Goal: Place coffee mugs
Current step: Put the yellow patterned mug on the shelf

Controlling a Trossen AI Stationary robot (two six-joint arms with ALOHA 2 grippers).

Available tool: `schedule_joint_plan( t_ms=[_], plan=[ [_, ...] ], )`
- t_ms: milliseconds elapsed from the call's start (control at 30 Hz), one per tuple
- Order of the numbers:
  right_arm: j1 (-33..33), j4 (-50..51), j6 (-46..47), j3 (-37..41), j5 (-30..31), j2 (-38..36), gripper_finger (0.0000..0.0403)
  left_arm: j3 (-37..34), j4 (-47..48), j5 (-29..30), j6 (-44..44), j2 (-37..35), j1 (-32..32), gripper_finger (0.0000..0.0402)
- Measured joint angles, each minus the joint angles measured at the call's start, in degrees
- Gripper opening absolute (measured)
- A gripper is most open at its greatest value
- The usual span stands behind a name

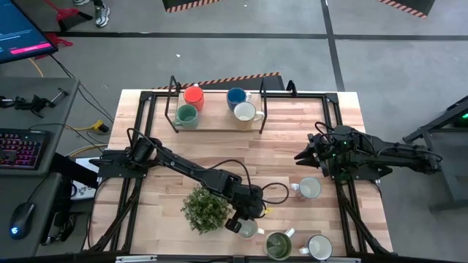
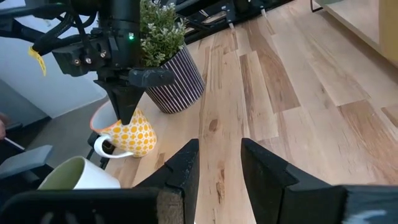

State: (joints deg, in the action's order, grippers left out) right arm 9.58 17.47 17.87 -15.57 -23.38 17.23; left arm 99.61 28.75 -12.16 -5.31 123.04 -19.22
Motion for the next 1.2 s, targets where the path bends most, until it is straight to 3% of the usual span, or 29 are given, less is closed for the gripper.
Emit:
schedule_joint_plan(
  t_ms=[733, 1200],
  plan=[
    [0.00, -0.02, 0.07, 0.00, 0.00, 0.00, 0.0099, 0.00, -0.91, 2.93, -3.83, -0.33, 8.61, 0.0001],
    [0.00, 0.18, 0.07, -0.02, 0.00, 0.00, 0.0099, 0.09, 11.25, 3.61, -7.43, -3.25, 16.36, 0.0000]
  ],
)
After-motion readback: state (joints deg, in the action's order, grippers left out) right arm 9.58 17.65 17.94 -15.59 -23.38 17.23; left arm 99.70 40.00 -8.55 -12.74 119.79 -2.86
